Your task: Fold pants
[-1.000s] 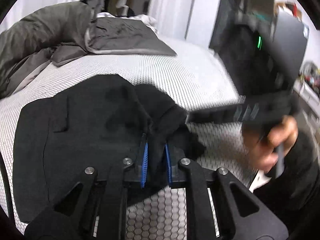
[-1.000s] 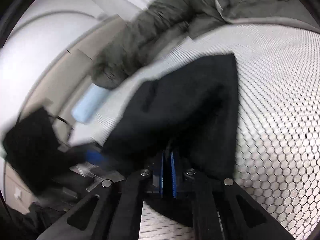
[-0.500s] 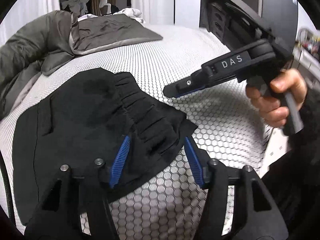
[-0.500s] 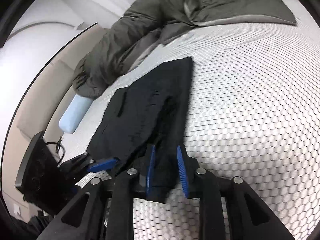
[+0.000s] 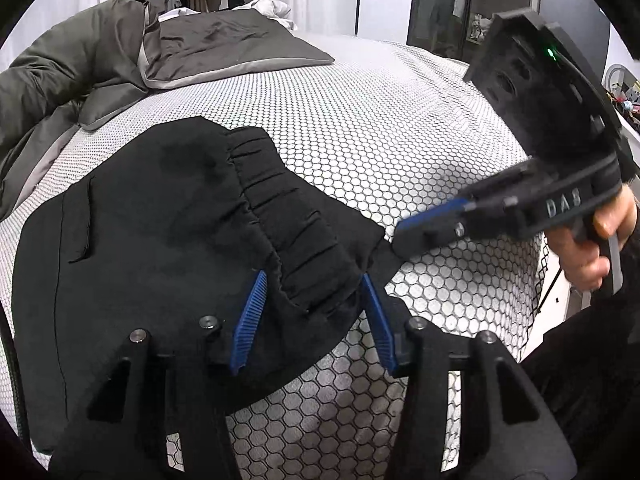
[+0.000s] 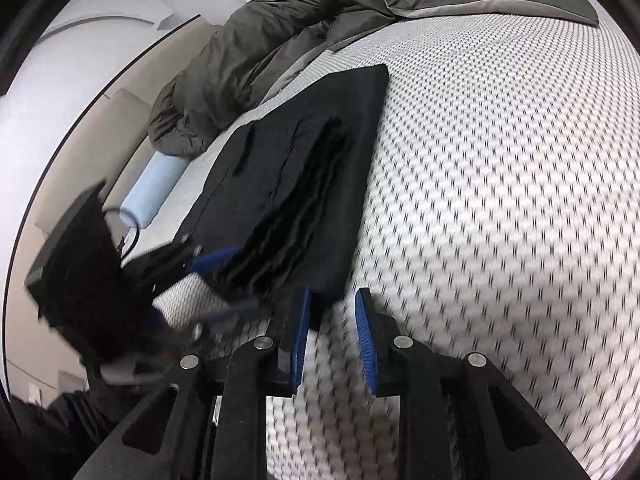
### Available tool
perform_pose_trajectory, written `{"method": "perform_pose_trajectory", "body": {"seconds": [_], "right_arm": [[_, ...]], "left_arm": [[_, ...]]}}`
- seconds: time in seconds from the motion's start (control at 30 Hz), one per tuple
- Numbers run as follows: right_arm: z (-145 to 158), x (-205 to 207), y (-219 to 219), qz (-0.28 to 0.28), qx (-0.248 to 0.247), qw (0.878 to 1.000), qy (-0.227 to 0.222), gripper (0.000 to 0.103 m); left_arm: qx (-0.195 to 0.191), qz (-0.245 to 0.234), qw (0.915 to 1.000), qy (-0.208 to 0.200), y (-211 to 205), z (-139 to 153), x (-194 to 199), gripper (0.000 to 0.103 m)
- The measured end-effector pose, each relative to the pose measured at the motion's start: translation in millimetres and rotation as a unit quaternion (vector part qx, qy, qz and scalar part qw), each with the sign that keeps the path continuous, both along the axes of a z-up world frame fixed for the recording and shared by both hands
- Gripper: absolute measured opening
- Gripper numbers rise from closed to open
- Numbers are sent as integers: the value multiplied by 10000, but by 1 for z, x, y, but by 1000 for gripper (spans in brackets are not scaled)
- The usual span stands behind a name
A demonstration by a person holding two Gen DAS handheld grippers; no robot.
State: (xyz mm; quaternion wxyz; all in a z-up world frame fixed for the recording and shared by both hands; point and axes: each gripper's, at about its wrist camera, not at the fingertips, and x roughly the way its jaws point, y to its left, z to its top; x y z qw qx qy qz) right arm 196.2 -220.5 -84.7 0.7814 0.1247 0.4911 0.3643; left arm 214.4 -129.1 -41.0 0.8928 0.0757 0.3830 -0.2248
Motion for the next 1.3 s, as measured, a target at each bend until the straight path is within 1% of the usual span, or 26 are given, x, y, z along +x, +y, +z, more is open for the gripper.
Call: {"method": "perform_pose_trajectory", "body": {"seconds": [0.03,0.13,0.2,0.23,0.27,0.3,0.33,0.4,0.47,0.57,0.63,0.67,0.77,0.83,0.87,0.9,0.93,0.97,1.0,1.03,1.07,1.1,1.13,1.2,1.23,1.3], "right_arm": [[-2,0,2,22,15,10000,27,24],[-11,7,11,-50,108,9998,139,24],[-14,8,18,-98,31,9999,86,22],[-14,6,22,-77,-87,9999,-10,16],[-13,3,26,-40,-181,9997,-141,11],[-11,1,26,-45,-196,9996,-184,7],[-8,-3,25,-40,-229,9993,-283,4],[-4,-11,17,-55,-208,9990,-381,2],[-5,-18,11,-52,-167,9992,-364,1],[-7,-29,14,105,-124,9993,-330,1],[-4,-32,17,202,-120,9991,-363,1],[-3,-35,15,228,-8,9992,-334,1],[1,-43,10,417,71,9986,-317,1],[3,-53,-4,381,45,9988,-317,3],[4,-54,-10,289,44,9990,-344,5],[7,-46,-6,180,55,9992,-341,12],[6,-39,-7,71,122,9994,-307,17],[4,-33,-6,8,208,9995,-241,20],[1,-28,-4,-60,236,9996,-157,31],[-2,-24,-1,-108,228,9996,-123,34],[-6,-19,5,-152,180,9997,-92,34],[-9,-15,10,-230,77,9997,-104,25],[-12,-13,16,-280,-98,9995,-102,6],[-5,-18,16,-343,-86,9990,-275,3],[6,-25,12,-362,15,9984,-439,2],[21,-39,1,-350,239,9973,-594,1]], "left_arm": [[-27,-30,10000,31,0,4,1,46],[-402,59,9991,-145,5,29,8,48],[-398,244,9987,-191,4,37,19,54],[-343,374,9986,-153,2,36,31,56],[-258,431,9987,-72,-1,32,41,56],[-109,477,9988,77,-5,24,53,56],[130,552,9980,279,-11,11,65,56],[387,690,9958,451,-19,-6,78,57],[423,750,9956,374,-22,-9,81,60],[152,773,9960,428,-12,-7,88,60],[-119,917,9944,507,1,-5,95,60],[-207,923,9941,526,5,-5,96,60],[-186,938,9942,483,5,-2,93,60],[-161,771,9960,422,3,0,81,60],[-63,655,9973,325,-3,2,77,60],[32,622,9977,251,-7,2,72,60],[203,603,9978,186,-12,1,72,60],[250,617,9976,200,-13,0,71,60],[188,686,9971,268,-13,-2,73,60],[96,737,9968,294,-11,-1,75,60],[12,785,9964,310,-10,-1,77,60],[-53,828,9960,321,-8,0,80,60],[-58,845,9959,312,-7,0,81,60],[-19,906,9955,278,-6,1,84,60],[-35,927,9953,269,-4,1,87,60],[-56,940,9952,275,-2,0,90,60]]}}
